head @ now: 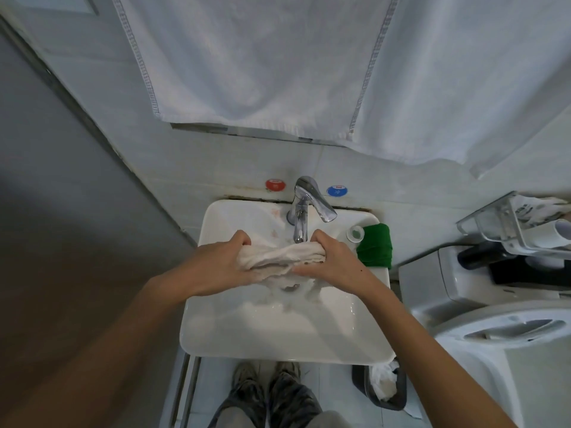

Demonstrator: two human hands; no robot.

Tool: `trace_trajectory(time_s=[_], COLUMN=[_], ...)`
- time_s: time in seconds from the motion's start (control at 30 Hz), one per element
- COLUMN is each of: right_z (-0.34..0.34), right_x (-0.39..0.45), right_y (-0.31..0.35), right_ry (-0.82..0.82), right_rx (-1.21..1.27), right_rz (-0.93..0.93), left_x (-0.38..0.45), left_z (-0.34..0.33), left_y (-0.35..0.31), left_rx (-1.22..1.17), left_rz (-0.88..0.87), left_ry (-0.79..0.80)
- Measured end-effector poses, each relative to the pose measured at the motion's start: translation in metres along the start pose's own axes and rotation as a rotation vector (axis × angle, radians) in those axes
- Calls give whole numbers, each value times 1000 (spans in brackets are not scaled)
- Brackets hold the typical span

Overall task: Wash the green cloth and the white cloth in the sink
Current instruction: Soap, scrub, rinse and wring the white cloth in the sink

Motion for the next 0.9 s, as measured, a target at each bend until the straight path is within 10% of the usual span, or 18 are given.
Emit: trace_trajectory(time_s=[0.6,0.9], right_z=[2,-8], right_x=[1,6], right_y=[12,9], right_ry=[112,-156], right_rx=[142,343], right_rz=[-184,-63], left_x=[16,10], left_z=[-4,-22], left_y=[4,-15], left_rx=[-305,-442], left_rz=[-17,-27], left_ry=[-175,-256])
Point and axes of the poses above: each hand's wrist, its own x-axis towards the middle knuckle, its own z-axis out of the back of the hand, y = z × x, the point moved 1 cm from there along x, towards the middle knuckle, and after that the axes turned 12 degrees about -x, right-handed, at the moved point
